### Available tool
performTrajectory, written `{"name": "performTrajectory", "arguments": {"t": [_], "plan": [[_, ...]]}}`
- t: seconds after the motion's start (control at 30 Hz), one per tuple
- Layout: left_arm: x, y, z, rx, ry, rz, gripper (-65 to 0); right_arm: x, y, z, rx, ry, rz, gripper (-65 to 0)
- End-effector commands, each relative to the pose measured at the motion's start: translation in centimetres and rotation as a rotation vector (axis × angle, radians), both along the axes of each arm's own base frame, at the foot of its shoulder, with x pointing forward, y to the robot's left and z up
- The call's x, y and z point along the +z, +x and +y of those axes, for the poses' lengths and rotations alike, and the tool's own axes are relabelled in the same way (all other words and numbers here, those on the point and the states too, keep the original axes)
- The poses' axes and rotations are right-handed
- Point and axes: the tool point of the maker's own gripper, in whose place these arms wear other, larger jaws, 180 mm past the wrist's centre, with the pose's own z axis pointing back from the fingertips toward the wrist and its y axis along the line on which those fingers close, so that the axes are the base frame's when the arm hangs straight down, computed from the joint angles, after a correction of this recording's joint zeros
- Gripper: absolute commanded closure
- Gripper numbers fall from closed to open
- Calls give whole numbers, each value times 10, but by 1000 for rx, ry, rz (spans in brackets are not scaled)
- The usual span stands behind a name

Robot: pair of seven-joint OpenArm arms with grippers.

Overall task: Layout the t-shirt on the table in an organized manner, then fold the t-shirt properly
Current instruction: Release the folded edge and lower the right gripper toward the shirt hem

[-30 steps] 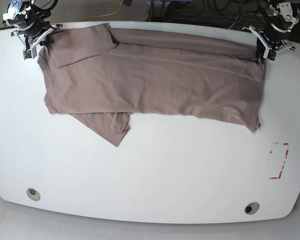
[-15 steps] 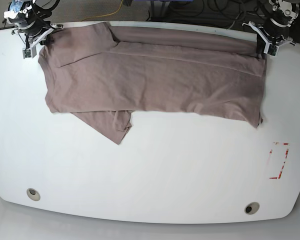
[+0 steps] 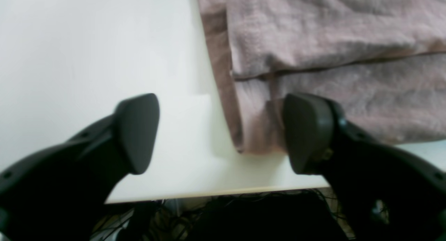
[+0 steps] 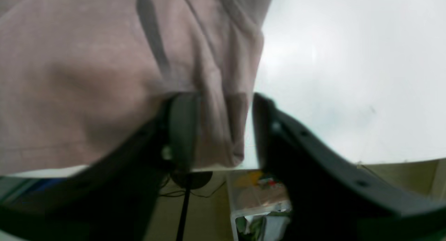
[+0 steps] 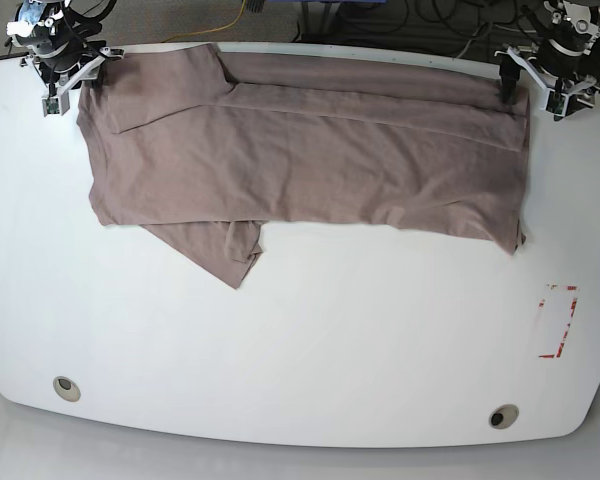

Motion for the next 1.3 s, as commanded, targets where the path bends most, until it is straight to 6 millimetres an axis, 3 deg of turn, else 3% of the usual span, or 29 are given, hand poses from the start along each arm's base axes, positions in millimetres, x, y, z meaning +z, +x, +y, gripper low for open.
{"name": "performTrajectory", "arguments": {"t": [0.0,0.13,0.3,0.6,0.83,0.97,1.27], "plan": [[-19,-26,1,-34,46,147,-564,10,6,-8,7,-29,-26,-322],[-11,-14,12,-37,71,121,-563,20,12,-10,12,-51,-54,-349],[10,14,39,31,113,30,-564,47,24,-17,21,-111,-121,-354],[58,75,60,36,183,-144,-564,81,67,-27,75,-177,-235,-355],[91,108,68,47,210,-255,-564,106,106,-35,83,-206,-337,-355],[107,121,65,38,223,-307,-564,112,130,-24,110,-185,-387,-355],[118,133,58,55,203,-362,-564,117,166,12,227,-148,-430,-355]]}}
